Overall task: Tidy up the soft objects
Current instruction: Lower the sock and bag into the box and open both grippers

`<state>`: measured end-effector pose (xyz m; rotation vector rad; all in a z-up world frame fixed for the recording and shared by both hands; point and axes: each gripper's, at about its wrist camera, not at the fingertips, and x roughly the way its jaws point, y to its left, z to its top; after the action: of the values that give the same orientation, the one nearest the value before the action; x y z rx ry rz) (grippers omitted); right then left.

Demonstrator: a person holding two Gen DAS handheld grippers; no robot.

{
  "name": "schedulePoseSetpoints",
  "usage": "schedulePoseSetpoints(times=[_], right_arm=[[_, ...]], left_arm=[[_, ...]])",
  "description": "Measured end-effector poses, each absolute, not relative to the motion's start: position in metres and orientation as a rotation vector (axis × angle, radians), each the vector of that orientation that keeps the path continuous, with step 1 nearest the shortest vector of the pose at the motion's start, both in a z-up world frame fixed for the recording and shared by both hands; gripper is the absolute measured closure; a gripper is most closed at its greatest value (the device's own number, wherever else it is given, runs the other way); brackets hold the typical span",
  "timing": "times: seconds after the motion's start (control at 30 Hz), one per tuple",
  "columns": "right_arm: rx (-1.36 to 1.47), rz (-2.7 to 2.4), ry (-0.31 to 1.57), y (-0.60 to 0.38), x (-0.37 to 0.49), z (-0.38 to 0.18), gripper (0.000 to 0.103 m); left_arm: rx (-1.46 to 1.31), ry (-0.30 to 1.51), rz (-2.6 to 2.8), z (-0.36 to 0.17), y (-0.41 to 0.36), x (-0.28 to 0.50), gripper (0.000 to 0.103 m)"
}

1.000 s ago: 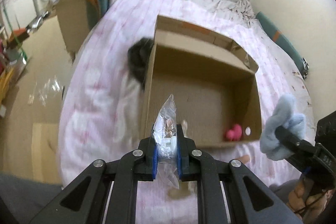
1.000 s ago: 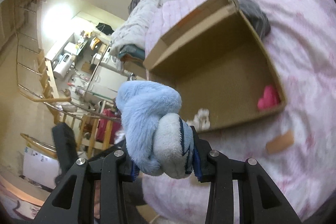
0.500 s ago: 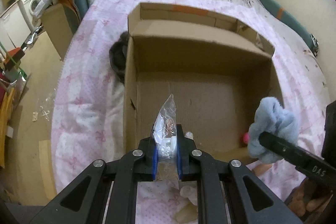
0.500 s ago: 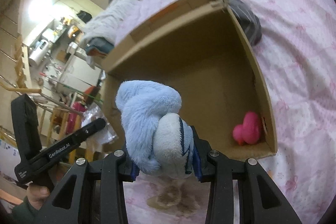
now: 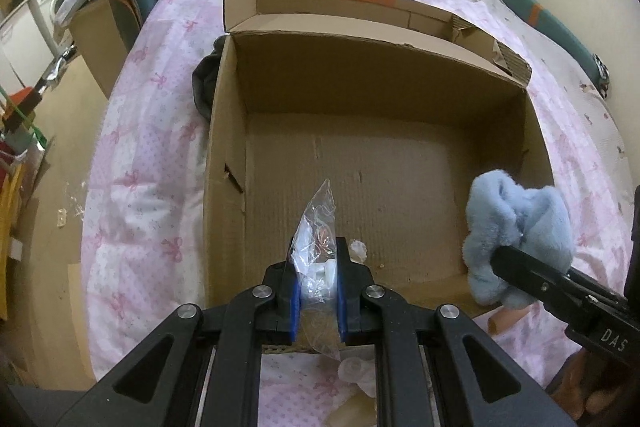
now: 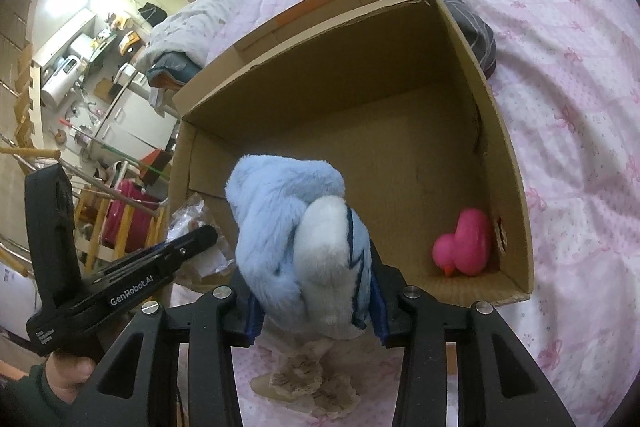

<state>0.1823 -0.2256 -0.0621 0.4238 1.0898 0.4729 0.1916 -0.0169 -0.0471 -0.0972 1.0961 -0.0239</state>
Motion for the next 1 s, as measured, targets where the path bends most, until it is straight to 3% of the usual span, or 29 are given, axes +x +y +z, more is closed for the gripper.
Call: schedulePoseSetpoints(times=[0.87, 0.93, 1.0], right_arm=[[0.366, 0.464, 1.087, -0.217, 0.187, -0.063, 0.057], [0.367, 0.464, 1.086, -0.217, 0.187, -0.062, 0.052], [0.374, 0.463, 1.083, -0.217, 0.188, -0.062, 0.034]], left_arm=[[-0.076, 1.035, -0.009, -0.036, -0.016, 0.184, 0.09], [-0.081, 1.041, -0.016, -0.035, -0.016, 0.184, 0.089], [-0.077, 1.049, -0.025, -0.034, -0.018, 0.184, 0.084]])
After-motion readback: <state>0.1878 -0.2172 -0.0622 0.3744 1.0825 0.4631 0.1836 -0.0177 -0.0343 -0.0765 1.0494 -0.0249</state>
